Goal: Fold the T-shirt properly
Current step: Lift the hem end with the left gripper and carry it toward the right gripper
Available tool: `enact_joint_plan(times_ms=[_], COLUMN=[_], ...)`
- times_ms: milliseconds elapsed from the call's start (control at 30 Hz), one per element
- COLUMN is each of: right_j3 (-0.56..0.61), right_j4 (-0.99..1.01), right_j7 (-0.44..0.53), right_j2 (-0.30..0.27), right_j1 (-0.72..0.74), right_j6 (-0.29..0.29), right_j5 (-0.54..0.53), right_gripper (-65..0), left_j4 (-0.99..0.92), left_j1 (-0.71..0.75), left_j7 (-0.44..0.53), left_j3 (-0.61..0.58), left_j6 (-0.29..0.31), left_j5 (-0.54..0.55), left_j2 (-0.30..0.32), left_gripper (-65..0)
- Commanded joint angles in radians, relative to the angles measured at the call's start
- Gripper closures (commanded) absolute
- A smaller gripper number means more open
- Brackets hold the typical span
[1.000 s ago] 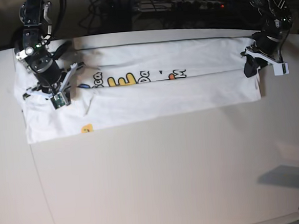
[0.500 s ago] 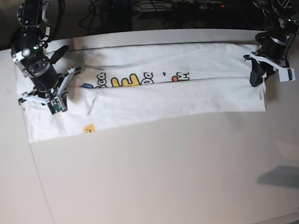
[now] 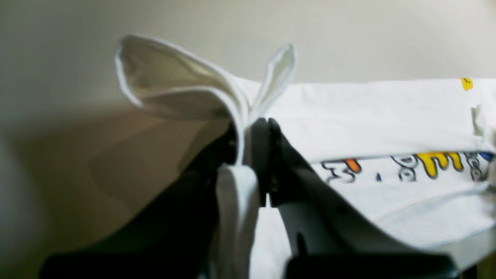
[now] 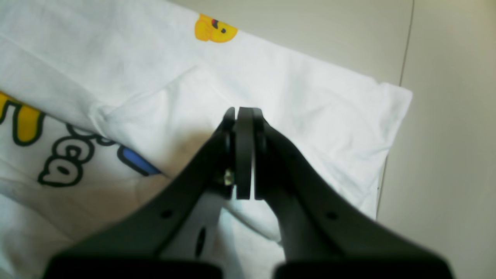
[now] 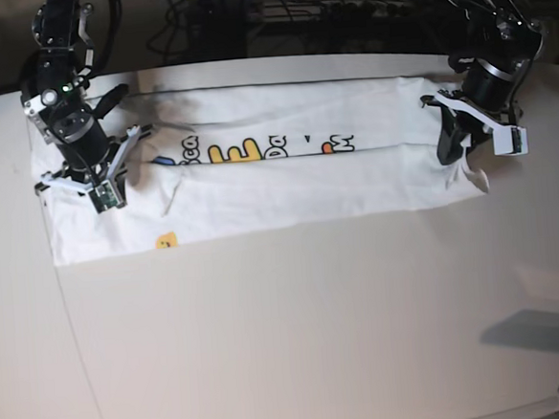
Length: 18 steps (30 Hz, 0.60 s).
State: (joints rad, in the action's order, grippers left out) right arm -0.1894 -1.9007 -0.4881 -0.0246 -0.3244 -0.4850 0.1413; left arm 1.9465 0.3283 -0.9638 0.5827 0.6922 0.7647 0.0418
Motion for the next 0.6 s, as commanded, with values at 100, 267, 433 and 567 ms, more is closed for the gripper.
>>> enact_joint_plan(times_ms=[100, 267, 433, 567], right_j3=[-0.003, -0.003, -0.003, -0.003], right_j4=[-0.02, -0.018, -0.018, -0.018], right_j7=[0.022, 0.022, 0.024, 0.024], right_j2=[-0.004, -0.004, -0.004, -0.004], right_j1=[-0.005, -0.008, -0.018, -0.02], right_j6=[0.004, 0.004, 0.004, 0.004], right_j5=[-0.007, -0.007, -0.007, -0.007], right_gripper=[-0.1, -0.1, -0.1, -0.1], left_j4=[0.021, 0.024, 0.023, 0.018], left_j1=[-0.007, -0.022, -0.067, -0.108], left_j7=[-0.016, -0.014, -0.014, -0.014], left_j3=[-0.065, -0.132, -0.221, -0.301], left_j6=[0.006, 0.006, 0.006, 0.006], left_j5=[0.023, 0.026, 0.025, 0.025], left_j2=[-0.001, -0.041, -0.067, -0.096], left_gripper=[0.0, 0.0, 0.0, 0.0])
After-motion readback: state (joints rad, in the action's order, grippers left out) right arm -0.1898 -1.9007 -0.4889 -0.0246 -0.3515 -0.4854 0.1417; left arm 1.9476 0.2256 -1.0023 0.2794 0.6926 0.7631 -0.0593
